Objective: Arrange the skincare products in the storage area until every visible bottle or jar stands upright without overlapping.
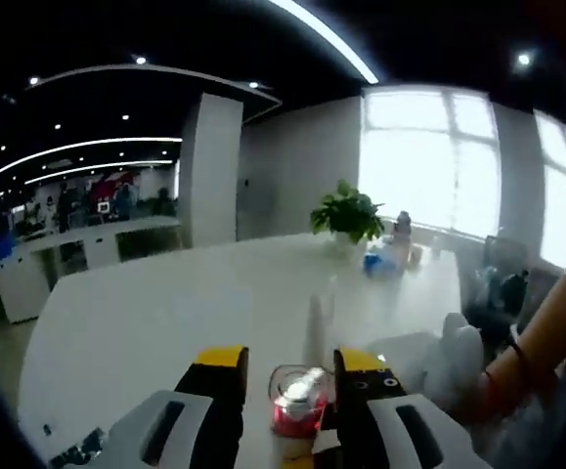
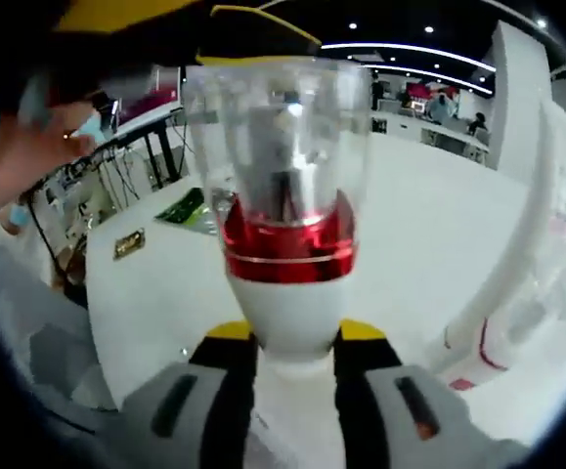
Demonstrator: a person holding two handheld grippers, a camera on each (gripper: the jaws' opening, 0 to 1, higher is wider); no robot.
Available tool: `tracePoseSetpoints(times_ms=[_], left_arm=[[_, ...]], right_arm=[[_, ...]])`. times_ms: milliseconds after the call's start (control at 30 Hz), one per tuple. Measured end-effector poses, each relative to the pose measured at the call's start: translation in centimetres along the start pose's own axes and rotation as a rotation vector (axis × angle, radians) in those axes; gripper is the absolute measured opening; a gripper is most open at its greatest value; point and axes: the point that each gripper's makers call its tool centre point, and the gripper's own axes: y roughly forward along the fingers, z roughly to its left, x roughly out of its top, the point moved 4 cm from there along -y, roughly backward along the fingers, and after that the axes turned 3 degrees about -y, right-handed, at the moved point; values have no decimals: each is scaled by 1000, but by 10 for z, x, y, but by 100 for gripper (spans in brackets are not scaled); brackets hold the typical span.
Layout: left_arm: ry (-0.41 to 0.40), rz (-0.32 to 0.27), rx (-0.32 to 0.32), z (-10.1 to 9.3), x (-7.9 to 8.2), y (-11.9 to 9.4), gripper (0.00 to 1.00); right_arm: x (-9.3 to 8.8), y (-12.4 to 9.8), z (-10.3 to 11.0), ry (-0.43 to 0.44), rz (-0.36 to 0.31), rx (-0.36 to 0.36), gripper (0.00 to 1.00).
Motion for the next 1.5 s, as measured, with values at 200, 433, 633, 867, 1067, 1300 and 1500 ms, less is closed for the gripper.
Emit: tracePoseSetpoints(times_ms=[200, 433, 633, 867, 1067, 1300, 1500], left_arm=[[-20, 59, 66, 7, -31, -18, 36], [-8, 240, 113, 0, -83, -11, 32], [-135, 395, 51, -14, -112, 7, 36], [-25, 456, 130, -6, -128, 26, 31], [39, 474, 104, 2, -132, 38, 26], [89, 469, 31, 4, -129, 56, 27], [132, 458, -22, 10, -123, 80, 27]], right_arm=[[4, -50, -6, 91, -81, 59, 30], [-10, -83, -24, 216, -144, -37, 30], [-18, -83, -38, 257, -132, -104, 29], [-16, -87, -40, 222, -143, -121, 29], [-18, -90, -45, 232, -147, -151, 30], [-20, -88, -47, 240, -136, -157, 29], [-24, -86, -47, 230, -111, -165, 29]])
